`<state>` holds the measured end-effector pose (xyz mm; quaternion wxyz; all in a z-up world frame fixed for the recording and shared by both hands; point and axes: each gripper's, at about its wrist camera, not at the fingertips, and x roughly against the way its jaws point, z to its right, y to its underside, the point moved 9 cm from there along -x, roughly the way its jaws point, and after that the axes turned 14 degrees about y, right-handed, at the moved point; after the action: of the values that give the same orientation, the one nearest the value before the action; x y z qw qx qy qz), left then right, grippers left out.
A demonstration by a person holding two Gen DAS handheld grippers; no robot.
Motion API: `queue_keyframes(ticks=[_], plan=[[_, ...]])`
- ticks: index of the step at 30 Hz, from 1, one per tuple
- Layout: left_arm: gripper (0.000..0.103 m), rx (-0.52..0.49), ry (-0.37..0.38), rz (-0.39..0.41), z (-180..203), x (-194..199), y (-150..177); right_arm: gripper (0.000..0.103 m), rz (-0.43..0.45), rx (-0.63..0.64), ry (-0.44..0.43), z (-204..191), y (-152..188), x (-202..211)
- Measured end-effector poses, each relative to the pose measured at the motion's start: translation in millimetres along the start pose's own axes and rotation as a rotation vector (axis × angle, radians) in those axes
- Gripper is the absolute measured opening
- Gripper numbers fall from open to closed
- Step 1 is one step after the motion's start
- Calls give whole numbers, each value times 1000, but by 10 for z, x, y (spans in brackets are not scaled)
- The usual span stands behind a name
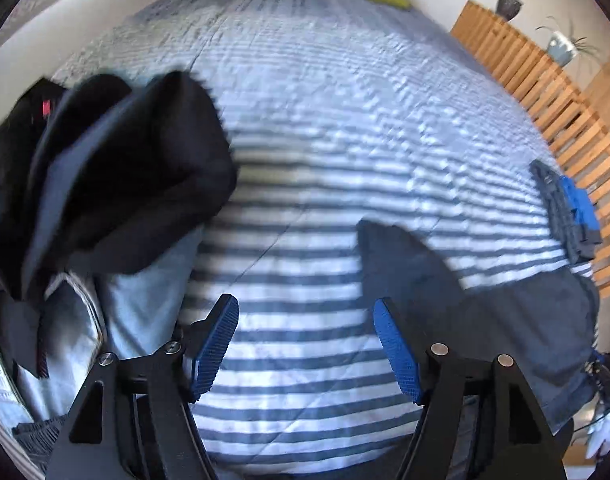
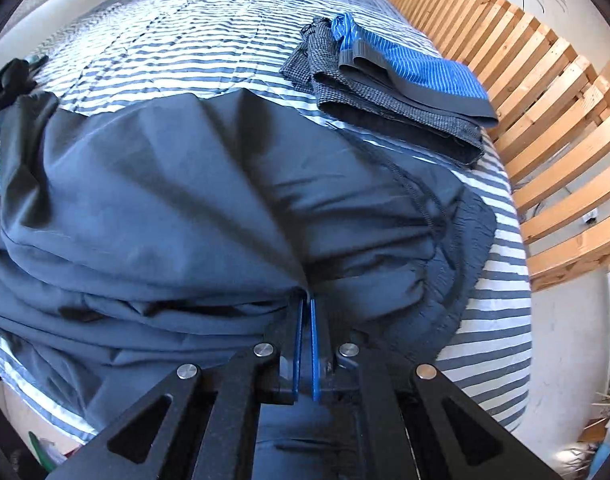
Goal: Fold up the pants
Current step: 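Grasp the garment's waistband with the left gripper while the right gripper holds the fabric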
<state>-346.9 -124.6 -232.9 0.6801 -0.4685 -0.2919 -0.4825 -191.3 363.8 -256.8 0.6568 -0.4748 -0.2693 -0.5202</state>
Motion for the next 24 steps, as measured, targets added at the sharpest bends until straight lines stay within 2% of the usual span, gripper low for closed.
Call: queue_keyframes(ticks=[1, 3, 7, 9, 10, 11, 12, 14, 15, 16, 18, 21, 24], plan=[[73, 19, 5, -17, -49, -90, 38, 4, -1, -2, -10, -14, -3, 1], [73, 53, 61, -43, -27, -263, 88, 4, -4, -1, -11, -42, -6, -8], [73, 78, 157, -53, 242, -584, 52, 4, 5, 1, -11, -65, -8, 31], [70, 88, 146, -64, 357, -675, 92, 4, 10, -4, -10, -81, -23, 51], [61, 54, 101, -47, 414, -702, 96, 4, 13, -1, -11, -112, -35, 69], [46, 17, 67, -30, 472, -702, 99, 4, 18, 5, -10, -135, -43, 86], [27, 7, 76, -46, 525, -728, 128, 4, 29, 17, -5, -171, -54, 115], [23, 25, 75, -46, 544, -713, 158, 4, 48, 36, 7, -219, -73, 161], [21, 21, 69, -42, 533, -645, 167, 4, 54, 43, 6, -247, -80, 192], [9, 17, 53, -28, 493, -516, 169, 4, 57, 53, -3, -277, -81, 226], [7, 11, 47, 2, 382, -180, 184, 4, 66, 68, -26, -323, -73, 310], [7, 9, 9, 44, 49, 554, 277, 4, 80, 128, -120, -490, -19, 501], [8, 14, -76, 40, -373, 1098, 507, 11, 71, 222, -283, -772, 107, 749]])
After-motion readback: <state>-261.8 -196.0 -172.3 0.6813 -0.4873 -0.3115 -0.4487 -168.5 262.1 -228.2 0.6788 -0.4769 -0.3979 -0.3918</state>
